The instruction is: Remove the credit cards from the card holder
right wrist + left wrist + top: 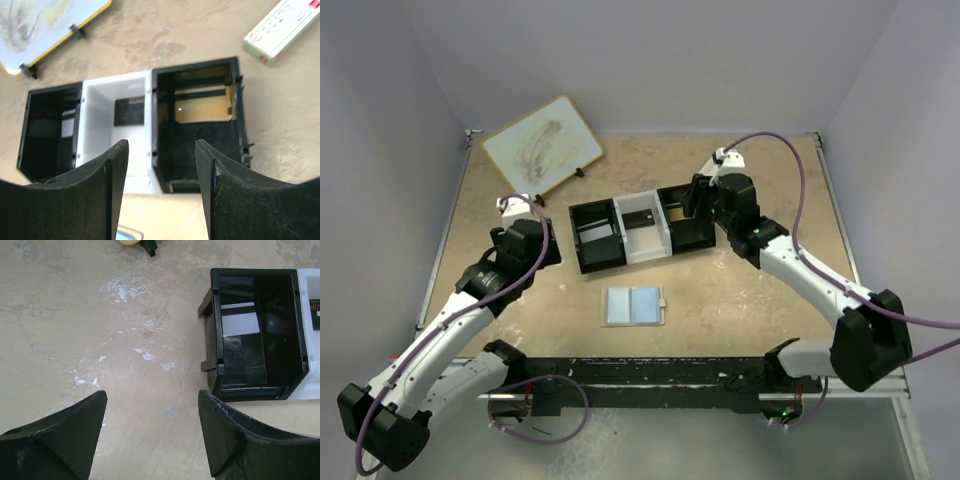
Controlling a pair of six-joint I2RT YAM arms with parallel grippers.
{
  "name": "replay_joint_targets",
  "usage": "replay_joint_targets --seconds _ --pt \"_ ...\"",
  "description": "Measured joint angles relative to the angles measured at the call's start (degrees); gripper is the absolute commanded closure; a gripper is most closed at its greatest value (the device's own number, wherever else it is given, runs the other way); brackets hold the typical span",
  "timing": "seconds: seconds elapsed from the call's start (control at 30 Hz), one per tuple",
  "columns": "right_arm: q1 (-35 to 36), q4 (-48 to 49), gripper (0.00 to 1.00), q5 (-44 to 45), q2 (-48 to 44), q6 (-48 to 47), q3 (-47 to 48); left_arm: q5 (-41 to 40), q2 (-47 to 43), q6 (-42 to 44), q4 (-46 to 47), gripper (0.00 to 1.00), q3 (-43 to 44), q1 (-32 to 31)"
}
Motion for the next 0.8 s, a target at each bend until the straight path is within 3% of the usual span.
replay_joint_targets --seconds 0.23,0.37,0.5,0.63,0.8 --pt "7.5 -0.6 0.31 1.7 -8.8 3.9 -9.1 -3.5 -5.0 -0.8 0.0 0.27 0.0 0.0" --pt "8.0 -2.1 0.11 5.6 -18.0 3.4 -11.7 -7.8 -7.3 -3.2 0.0 0.27 0.0 0.0" --pt "7.7 -1.3 0.0 13.6 -26.8 0.4 -11.8 -13.4 -9.7 -6.3 -0.3 0.26 0.0 0.0" --pt "7.2 -1.0 0.01 19.8 -31.8 -2.6 -11.8 -18.9 -13.2 -9.7 -1.5 0.25 0.0 0.0" --pt "5.8 -0.3 0.11 10.6 -30.2 -2.4 -11.5 -16.3 -15.2 -10.4 -2.6 0.24 0.1 0.0"
